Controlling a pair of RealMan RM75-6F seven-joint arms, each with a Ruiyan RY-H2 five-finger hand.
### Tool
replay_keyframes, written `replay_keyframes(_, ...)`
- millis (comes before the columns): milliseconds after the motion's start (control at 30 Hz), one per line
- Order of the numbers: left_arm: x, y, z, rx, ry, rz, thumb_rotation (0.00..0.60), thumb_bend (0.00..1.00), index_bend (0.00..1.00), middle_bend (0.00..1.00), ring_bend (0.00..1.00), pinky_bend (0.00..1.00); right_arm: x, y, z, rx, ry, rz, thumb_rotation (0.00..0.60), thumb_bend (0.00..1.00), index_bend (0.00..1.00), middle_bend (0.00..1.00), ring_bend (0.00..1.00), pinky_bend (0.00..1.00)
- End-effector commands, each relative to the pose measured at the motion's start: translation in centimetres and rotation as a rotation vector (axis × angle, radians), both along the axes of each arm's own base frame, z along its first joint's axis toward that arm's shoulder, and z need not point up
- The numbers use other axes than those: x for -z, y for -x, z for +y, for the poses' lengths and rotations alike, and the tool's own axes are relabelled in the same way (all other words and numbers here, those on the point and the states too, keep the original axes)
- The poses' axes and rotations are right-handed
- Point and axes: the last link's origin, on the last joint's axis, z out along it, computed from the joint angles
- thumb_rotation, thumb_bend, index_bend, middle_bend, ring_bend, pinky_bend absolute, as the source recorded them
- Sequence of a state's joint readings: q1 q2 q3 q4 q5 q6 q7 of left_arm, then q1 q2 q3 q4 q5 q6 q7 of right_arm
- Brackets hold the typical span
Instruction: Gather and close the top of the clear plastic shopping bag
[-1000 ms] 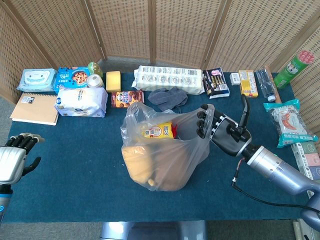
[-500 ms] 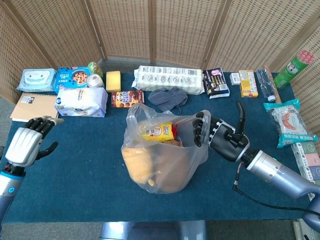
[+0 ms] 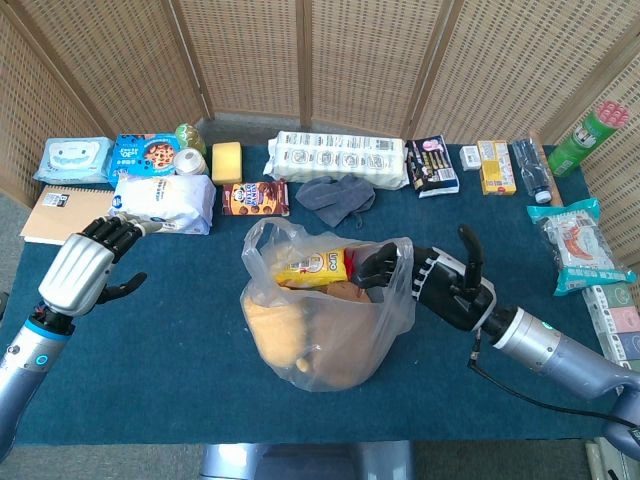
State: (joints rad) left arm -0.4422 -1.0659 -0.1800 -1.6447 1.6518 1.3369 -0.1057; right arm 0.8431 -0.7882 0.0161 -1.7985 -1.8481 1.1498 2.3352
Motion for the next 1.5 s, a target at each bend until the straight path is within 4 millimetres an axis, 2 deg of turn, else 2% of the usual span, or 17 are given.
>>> replay_keyframes(33,0.0,-0.7,0.6,0.025,0.027,-0.013,0.6,0.21,0.17,0.29,0.23,0.27,0.4,0.3,0.3,-0.019,0.001,0.0,0.019,0.24,0.31,0.3,0.23,0.19)
replay_keyframes(300,1.2,-4.1,3.5,0.102,0.109,-0.102,0.6,0.21,0.16,0.28,0.23,0.27,0.9,0.1,0.9,-0.036,-0.012,-0.001,0.019,0.24,0.3,0.3,0.23,0.2)
replay_keyframes(633,4.9,-8.9,6.7,0.191,0.155,-0.102,0.6,0.21,0.16,0.28,0.23,0.27,0.7,0.0,1.4,-0.03,-0.02,-0.005,0.02,0.24,0.3,0.3,0.23,0.2)
replay_keyframes(900,7.2,-12.0,8.2,0.243,0.164,-0.089,0.6,0.21,0.16,0.28,0.23,0.27,0.7,0.0,1.8,-0.03,-0.023,-0.011,0.02,0.24,0.3,0.3,0.23,0.21)
replay_keyframes(1067,8.7,-14.2,8.8,0.286,0.167,-0.097,0.6,0.27,0.16,0.28,0.23,0.28,0.6,0.0,1.8,-0.022,-0.023,-0.021,0.022,0.24,0.3,0.3,0.23,0.21)
replay_keyframes(1167,9.1,-14.9,9.0,0.309,0.15,-0.113,0.6,0.33,0.28,0.32,0.28,0.33,0.6,0.1,1.8,-0.016,-0.022,-0.024,0.023,0.24,0.3,0.3,0.23,0.22)
replay_keyframes(1233,9.1,-15.4,9.0,0.331,0.132,-0.117,0.6,0.37,0.41,0.4,0.36,0.37,0.6,0.2,1.7,-0.013,-0.02,-0.026,0.025,0.24,0.3,0.3,0.23,0.22)
replay_keyframes(1300,8.9,-15.8,8.9,0.357,0.105,-0.137,0.6,0.38,0.49,0.47,0.41,0.39,0.5,0.3,1.6,-0.005,-0.015,-0.029,0.021,0.24,0.3,0.3,0.23,0.22)
replay_keyframes(1500,8.1,-16.4,8.5,0.389,0.07,-0.176,0.6,0.39,0.63,0.6,0.52,0.44,0.5,0.7,1.4,0.013,-0.014,-0.035,0.023,0.24,0.3,0.3,0.23,0.23)
